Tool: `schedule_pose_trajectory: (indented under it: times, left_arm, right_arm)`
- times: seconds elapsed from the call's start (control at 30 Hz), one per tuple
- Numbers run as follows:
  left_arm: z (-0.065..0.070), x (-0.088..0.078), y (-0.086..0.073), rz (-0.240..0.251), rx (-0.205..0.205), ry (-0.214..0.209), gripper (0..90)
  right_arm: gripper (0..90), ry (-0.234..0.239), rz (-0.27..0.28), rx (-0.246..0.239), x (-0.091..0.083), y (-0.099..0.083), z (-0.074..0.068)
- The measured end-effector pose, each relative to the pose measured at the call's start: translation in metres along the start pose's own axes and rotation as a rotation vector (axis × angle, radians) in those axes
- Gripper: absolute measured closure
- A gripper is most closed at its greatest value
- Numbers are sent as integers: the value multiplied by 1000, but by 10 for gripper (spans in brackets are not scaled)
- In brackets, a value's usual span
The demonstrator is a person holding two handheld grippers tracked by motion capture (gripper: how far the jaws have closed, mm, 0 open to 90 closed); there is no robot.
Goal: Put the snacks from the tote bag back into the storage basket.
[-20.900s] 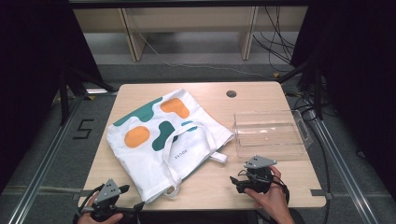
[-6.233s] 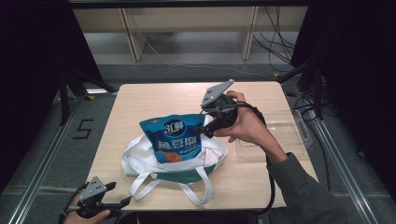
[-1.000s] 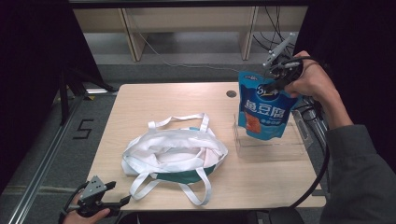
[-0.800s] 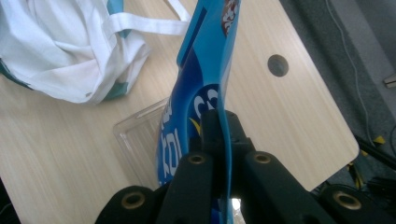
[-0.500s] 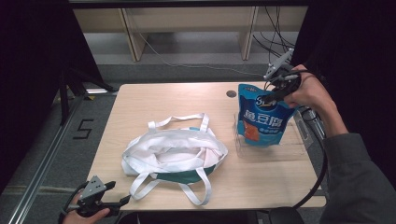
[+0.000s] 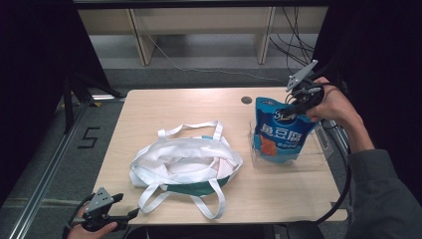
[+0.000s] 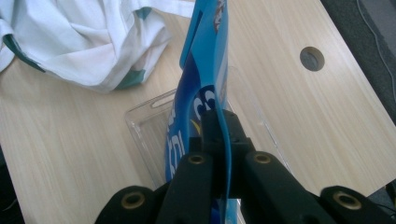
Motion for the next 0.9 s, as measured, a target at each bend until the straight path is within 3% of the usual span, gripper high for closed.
schedule_pose_trajectory:
  times: [0.17, 0.2, 0.3, 0.33, 0.43, 0.5, 0.53, 0.57, 0.6, 0.63, 0.67, 0.7, 0.77, 0.8, 0.83, 0.87, 0.9]
  left_arm:
    - [0, 0, -1, -7, -8, -4, 202]
    - [-1, 0, 0, -6, 12, 0, 202]
    - [1, 1, -1, -3, -22, 1, 201]
    - [0, 1, -1, -6, -8, -3, 201]
    - [0, 1, -1, -3, -18, 0, 202]
    - [3, 4, 1, 32, -51, -6, 202]
    - [3, 4, 1, 32, -51, -6, 202]
    - [0, 1, -1, 0, -24, 10, 202]
    - [1, 2, 0, 9, -28, 5, 202]
    - [-1, 0, 0, -5, 7, 2, 202]
    - [-1, 0, 0, -5, 7, 2, 202]
    - [-1, 0, -1, -9, 3, 1, 201]
    - [0, 1, -1, -4, -12, -3, 201]
    - [-2, 0, 0, -9, 13, 1, 201]
    - [1, 2, -1, 1, -16, -2, 201]
    - [1, 2, -1, 1, -16, -2, 201]
    - [1, 1, 0, 1, 6, -6, 201]
  right_arm:
    - [900, 9, 13, -8, 0, -3, 0]
    - [900, 0, 12, -3, 0, -5, 1]
    - [900, 1, 40, 6, 0, -8, 2]
    - [898, 2, 47, 3, 0, -9, 1]
    - [888, -2, 52, 2, 0, -9, 0]
    - [820, -36, 65, 11, 1, -8, 1]
    - [820, -36, 65, 11, 1, -8, 1]
    - [782, -42, 92, 4, -1, -7, 1]
    - [782, -42, 92, 4, -1, -7, 1]
    - [690, -70, 119, 58, -3, -6, 0]
    - [690, -70, 119, 58, -3, -6, 0]
    - [623, -92, 142, 104, -8, -6, -1]
    - [593, -100, 153, 127, -12, -6, -3]
    - [543, -130, 207, 130, -19, -6, -3]
    - [515, -141, 228, 140, -22, -7, -4]
    - [515, -141, 228, 140, -22, -7, -4]
    - [483, -183, 256, 168, -30, -12, -5]
Point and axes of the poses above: each handheld gripper's, and its own axes: x roughly forward along the jaws, y roughly out of its top, z roughly to its right, the point moved 4 cm from there along x, roughly forward along the jaws, and after that the axes turned 2 degrees about -z, right-handed, at the moved point
